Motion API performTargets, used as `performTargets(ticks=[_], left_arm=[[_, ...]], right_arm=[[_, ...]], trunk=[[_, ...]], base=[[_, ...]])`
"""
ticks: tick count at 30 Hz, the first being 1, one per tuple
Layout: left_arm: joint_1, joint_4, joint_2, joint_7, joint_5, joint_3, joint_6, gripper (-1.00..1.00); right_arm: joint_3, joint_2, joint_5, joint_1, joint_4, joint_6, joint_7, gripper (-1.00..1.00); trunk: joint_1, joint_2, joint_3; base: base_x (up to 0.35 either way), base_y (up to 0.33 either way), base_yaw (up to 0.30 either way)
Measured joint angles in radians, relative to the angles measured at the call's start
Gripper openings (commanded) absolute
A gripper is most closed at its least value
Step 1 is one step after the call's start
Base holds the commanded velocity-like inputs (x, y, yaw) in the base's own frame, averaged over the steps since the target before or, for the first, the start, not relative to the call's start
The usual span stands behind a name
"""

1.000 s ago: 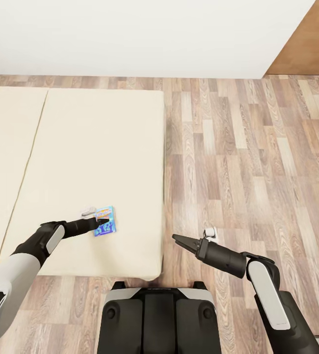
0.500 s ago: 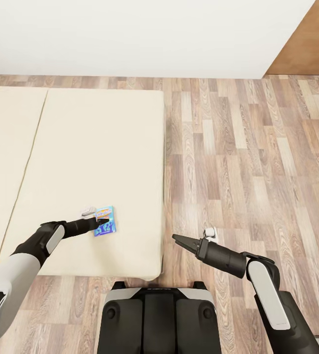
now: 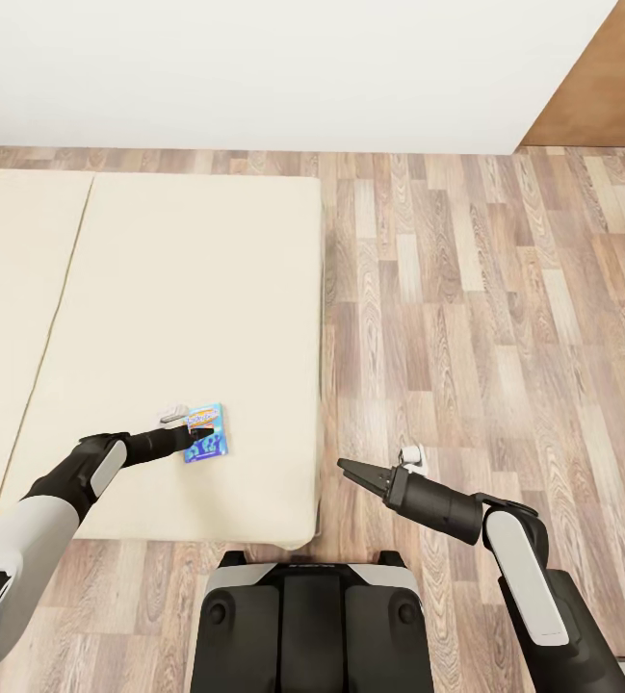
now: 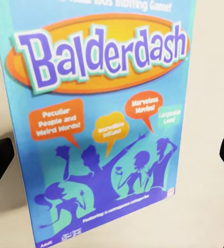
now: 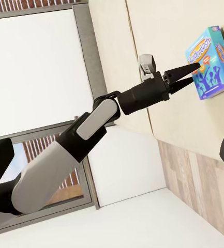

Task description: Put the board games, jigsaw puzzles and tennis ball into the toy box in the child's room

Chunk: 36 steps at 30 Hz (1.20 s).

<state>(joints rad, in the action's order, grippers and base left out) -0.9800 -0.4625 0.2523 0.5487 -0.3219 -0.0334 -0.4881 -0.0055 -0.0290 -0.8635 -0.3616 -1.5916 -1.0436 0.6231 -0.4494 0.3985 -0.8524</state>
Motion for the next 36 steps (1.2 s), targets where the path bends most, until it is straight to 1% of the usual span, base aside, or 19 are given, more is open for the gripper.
performTargets(ticks=[11,18,30,36], left_arm=[[0.0,0.0,0.0,0.0,0.0,0.0,0.0,1.0],[0.0,0.0,0.0,0.0,0.0,0.0,0.0,1.0],[0.0,0.0,-0.001,0.0,0.0,0.0,0.0,1.0],[0.0,0.0,-0.001,0.0,0.0,0.0,0.001,1.0]], right_arm=[[0.0,0.001,0.0,0.0,0.0,0.0,-0.001,1.0],[0.0,0.0,0.0,0.0,0.0,0.0,-0.002,1.0],[0.0,0.0,0.0,0.0,0.0,0.0,0.0,1.0],[0.0,0.001,0.0,0.0,0.0,0.0,-0.001,1.0]], trunk=[[0.0,0.0,0.0],[0.0,0.0,0.0],[0.0,0.0,0.0],[0.0,0.0,0.0]], base=[[0.0,-0.011,0.0],[0.0,-0.186,0.0],[0.0,-0.038,0.0],[0.0,-0.199,0.0]])
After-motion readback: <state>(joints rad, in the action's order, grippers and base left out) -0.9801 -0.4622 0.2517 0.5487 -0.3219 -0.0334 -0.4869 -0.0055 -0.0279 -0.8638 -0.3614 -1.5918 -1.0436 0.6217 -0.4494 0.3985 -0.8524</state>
